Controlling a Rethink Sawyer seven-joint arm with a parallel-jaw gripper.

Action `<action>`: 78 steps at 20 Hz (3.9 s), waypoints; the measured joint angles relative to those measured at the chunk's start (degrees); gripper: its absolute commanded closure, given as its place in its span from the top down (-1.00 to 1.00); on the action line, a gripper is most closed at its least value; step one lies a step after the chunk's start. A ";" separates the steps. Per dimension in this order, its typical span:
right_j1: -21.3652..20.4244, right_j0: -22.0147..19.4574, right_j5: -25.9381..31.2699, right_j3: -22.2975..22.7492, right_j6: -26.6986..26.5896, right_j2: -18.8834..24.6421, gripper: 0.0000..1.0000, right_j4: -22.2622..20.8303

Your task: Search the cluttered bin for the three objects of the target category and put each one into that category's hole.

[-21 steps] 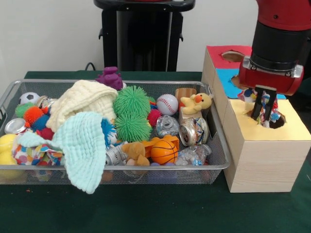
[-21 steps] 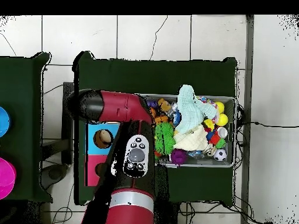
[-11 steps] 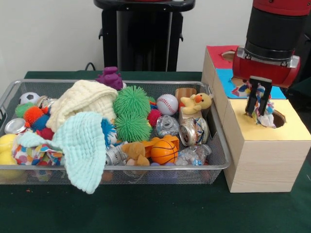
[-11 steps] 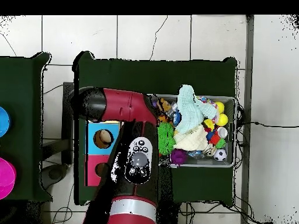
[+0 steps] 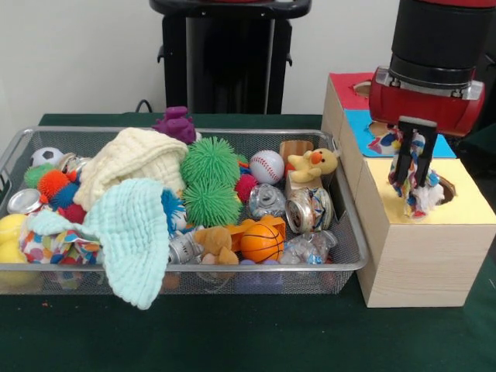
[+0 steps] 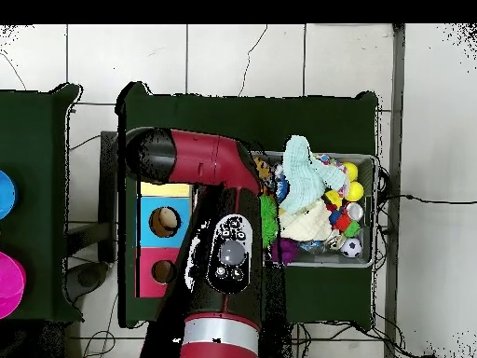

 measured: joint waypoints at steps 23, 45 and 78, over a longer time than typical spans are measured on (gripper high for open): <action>4.26 -1.36 -0.05 1.24 0.00 4.47 -1.00 8.86; 6.95 2.42 12.62 -1.21 0.01 -1.27 -1.00 8.97; 6.12 -11.02 -4.69 8.56 0.00 17.59 -1.00 5.97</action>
